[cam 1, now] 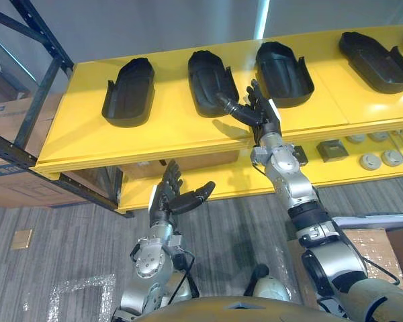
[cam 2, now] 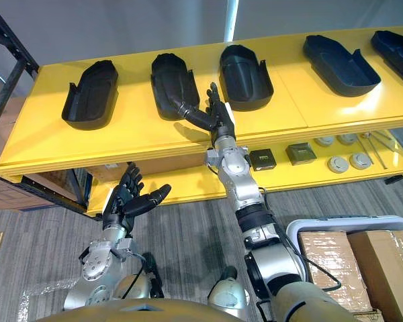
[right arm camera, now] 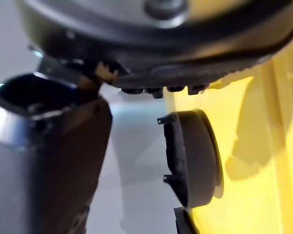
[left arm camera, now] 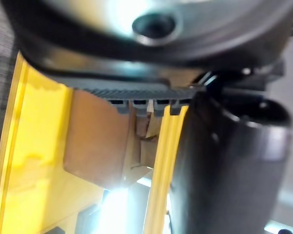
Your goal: Walk over and take three plastic housings, then place them on the shelf
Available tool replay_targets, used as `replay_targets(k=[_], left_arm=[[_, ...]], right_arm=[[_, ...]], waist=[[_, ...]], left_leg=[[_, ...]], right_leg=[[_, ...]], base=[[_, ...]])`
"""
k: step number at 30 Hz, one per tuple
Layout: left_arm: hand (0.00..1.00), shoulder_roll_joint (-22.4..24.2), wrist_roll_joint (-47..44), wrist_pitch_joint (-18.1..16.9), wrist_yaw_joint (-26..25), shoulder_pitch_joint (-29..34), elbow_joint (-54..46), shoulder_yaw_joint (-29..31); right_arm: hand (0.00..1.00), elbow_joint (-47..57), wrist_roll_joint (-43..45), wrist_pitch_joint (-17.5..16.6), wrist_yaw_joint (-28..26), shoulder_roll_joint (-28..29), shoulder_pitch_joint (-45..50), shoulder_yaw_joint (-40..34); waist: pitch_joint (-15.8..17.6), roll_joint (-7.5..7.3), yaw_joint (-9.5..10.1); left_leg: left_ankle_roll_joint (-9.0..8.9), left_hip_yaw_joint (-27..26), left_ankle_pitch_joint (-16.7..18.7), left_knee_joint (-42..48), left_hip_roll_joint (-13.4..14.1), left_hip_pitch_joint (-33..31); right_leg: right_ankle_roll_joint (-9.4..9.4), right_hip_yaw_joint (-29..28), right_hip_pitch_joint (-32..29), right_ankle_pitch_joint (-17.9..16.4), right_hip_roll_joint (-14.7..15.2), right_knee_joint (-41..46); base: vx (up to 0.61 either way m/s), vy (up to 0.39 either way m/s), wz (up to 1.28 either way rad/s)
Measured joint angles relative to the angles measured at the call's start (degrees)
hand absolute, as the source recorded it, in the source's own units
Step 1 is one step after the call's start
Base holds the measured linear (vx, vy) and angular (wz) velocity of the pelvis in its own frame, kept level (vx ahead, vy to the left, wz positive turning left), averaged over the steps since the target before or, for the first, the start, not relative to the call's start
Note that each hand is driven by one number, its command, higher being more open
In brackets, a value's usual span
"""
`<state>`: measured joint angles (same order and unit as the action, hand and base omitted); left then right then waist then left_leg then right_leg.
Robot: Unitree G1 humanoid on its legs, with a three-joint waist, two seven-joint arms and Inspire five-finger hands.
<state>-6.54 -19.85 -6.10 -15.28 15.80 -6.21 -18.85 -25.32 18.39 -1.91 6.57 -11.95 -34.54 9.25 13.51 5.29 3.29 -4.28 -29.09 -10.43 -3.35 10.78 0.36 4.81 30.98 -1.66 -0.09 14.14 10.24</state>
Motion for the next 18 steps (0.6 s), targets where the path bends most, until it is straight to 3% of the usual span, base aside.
replay_targets(k=[4,18], left_arm=[[1.00,0.04,-0.02,-0.01,0.48,-0.03,-0.07,1.07],[1.00,0.44,-0.05,-0.06,1.20,-0.64,-0.08,1.64]], right_arm=[[1.00,-1.36,0.00,-0.38,-0.67,-1.40,-1.15,0.32],[1.00,-6.46,0.11,-4.33,-3.93,-2.01,-7.64,0.37]], waist=[[0.54,0.72,1.14],[3.40,1.60,1.43]], left_leg=[[0.01,0.12,0.00,-0.02,-0.23,-0.28],[0.28,0.71,-0.97,-0.05,-0.43,-1.98]], right_leg=[[-0.12,0.00,-0.63,-0.48,0.74,1.09],[-0.35,0.05,-3.25,-2.23,2.04,4.94]], base=[[-0.01,0.003,0.01],[0.00,0.000,0.02]])
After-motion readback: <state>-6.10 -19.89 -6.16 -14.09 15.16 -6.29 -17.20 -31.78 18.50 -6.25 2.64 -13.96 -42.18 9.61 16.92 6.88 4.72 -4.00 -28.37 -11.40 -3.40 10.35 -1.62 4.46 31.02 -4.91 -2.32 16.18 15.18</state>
